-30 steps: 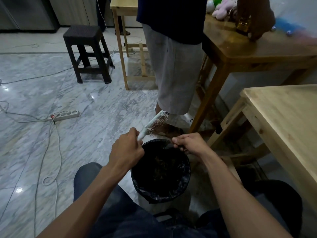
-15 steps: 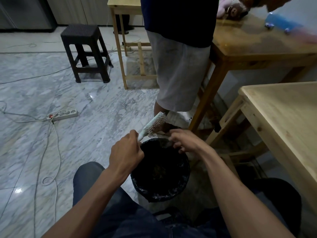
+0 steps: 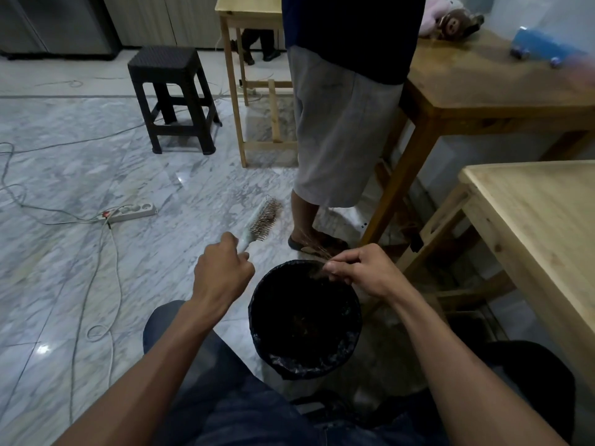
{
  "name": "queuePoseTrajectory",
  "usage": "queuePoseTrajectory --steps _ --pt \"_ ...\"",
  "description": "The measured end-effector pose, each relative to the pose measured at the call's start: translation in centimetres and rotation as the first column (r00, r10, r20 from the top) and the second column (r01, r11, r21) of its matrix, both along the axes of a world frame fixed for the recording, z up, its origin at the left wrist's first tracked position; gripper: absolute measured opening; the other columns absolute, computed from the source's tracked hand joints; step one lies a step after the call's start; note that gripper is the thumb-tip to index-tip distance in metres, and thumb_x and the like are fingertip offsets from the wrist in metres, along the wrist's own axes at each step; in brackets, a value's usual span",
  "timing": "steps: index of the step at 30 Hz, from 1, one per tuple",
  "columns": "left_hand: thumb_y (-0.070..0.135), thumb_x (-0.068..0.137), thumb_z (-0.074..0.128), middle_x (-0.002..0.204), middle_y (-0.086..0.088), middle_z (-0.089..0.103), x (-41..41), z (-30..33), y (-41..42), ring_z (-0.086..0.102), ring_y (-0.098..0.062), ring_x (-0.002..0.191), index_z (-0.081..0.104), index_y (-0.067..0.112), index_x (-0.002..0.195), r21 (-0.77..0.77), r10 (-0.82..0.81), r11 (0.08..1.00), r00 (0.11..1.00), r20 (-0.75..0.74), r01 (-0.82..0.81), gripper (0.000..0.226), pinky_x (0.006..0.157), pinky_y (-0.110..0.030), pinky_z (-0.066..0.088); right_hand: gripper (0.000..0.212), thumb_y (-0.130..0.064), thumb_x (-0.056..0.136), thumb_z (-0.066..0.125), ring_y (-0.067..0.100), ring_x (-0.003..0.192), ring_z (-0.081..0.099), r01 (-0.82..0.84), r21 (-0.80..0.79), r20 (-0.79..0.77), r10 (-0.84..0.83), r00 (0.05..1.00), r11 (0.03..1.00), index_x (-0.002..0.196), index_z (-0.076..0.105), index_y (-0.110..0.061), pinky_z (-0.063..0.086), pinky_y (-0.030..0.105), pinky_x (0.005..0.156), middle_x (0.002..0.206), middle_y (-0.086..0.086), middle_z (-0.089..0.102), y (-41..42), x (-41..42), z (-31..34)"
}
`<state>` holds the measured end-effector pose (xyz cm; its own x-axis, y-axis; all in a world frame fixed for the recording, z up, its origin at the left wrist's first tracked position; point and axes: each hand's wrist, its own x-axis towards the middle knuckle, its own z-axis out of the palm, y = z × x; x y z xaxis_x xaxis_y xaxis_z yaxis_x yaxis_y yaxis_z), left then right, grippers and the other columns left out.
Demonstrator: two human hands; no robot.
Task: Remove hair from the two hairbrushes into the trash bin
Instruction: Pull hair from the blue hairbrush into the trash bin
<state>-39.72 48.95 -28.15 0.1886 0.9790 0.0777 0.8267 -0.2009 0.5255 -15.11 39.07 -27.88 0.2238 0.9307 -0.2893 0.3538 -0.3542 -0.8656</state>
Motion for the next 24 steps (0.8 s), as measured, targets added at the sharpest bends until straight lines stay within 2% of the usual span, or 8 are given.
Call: queuePoseTrajectory --steps 3,6,10,11,13,15,21,24 --pt "0.019 0.092 0.058 0.074 -0.009 0.060 0.3 0.2 -0.3 0.052 -0.026 0.059 0.054 0.008 0.100 0.002 -0.079 0.997 0.997 0.014 0.079 0.014 0.049 -0.032 0.030 0.018 -0.032 0.094 0.073 0.002 0.074 0.066 -0.154 -0.167 0.105 0.172 0.979 0.974 0.109 0.081 -0.024 0.054 0.022 0.065 0.090 -0.006 0.078 0.1 -0.1 0.2" --pt "0.020 0.093 0.059 0.070 -0.007 0.060 1.0 0.2 -1.0 0.053 -0.028 0.058 0.055 0.010 0.100 0.028 -0.152 0.988 0.988 0.041 0.151 0.013 0.051 -0.034 0.034 0.066 -0.043 0.090 0.075 0.012 0.115 0.063 -0.262 -0.283 0.201 0.324 0.924 0.923 0.150 0.052 -0.028 0.056 0.027 0.083 0.135 -0.006 0.059 0.9 -1.0 0.5" --pt "0.022 0.092 0.060 0.071 -0.002 0.060 1.6 0.2 -1.8 0.053 -0.026 0.059 0.057 0.015 0.103 0.067 -0.243 0.968 0.970 0.025 0.241 0.014 0.050 -0.032 0.030 0.109 -0.082 0.066 0.073 0.010 0.129 0.055 -0.009 -0.081 -0.025 0.007 1.000 0.997 0.155 0.043 -0.026 0.050 0.039 0.106 0.146 -0.013 0.049 2.4 -1.9 0.8" --pt "0.023 0.091 0.060 0.071 -0.001 0.061 1.6 0.1 -2.0 0.053 -0.026 0.060 0.057 0.016 0.103 0.074 -0.265 0.962 0.964 0.008 0.264 0.014 0.050 -0.032 0.030 0.102 -0.081 0.066 0.074 0.010 0.121 0.063 0.061 -0.055 -0.109 -0.066 0.992 0.997 0.146 0.053 -0.022 0.056 0.041 0.101 0.139 -0.009 0.060 2.7 -2.0 0.7" --pt "0.023 0.090 0.060 0.071 0.000 0.060 1.5 0.1 -2.3 0.054 -0.026 0.061 0.056 0.016 0.102 0.088 -0.280 0.956 0.960 -0.012 0.280 0.014 0.051 -0.033 0.031 0.045 -0.050 0.087 0.077 0.006 0.081 0.073 0.187 0.040 -0.216 -0.174 0.961 0.982 0.110 0.072 -0.012 0.062 0.028 0.073 0.097 0.000 0.078 3.1 -1.9 0.3" --pt "0.023 0.091 0.059 0.072 -0.001 0.061 1.1 0.1 -2.2 0.054 -0.027 0.062 0.056 0.015 0.103 0.085 -0.252 0.963 0.967 -0.040 0.255 0.014 0.051 -0.033 0.031 0.018 -0.020 0.097 0.071 0.003 0.048 0.061 0.318 0.135 -0.190 -0.290 0.938 0.939 0.086 0.075 -0.006 0.049 0.017 0.048 0.067 0.005 0.071 2.9 -1.7 0.1" --pt "0.020 0.092 0.057 0.073 -0.001 0.058 -0.3 -0.4 -1.6 0.054 -0.027 0.063 0.056 0.013 0.106 0.025 -0.139 0.990 0.988 -0.067 0.141 0.015 0.050 -0.032 0.031 0.018 -0.018 0.097 0.071 0.012 0.056 0.061 0.425 0.117 -0.128 -0.411 0.903 0.898 0.086 0.079 -0.006 0.050 0.022 0.053 0.067 0.005 0.072 1.1 -0.5 -0.7" --pt "0.021 0.093 0.057 0.071 0.000 0.057 -0.2 -0.5 -1.6 0.052 -0.024 0.060 0.056 0.013 0.105 0.024 -0.147 0.989 0.988 -0.047 0.148 0.014 0.048 -0.031 0.027 0.020 -0.020 0.099 0.067 0.015 0.070 0.069 0.318 -0.013 -0.067 -0.318 0.946 0.948 0.090 0.080 -0.008 0.055 0.023 0.061 0.077 0.003 0.076 0.8 -0.7 -0.6"
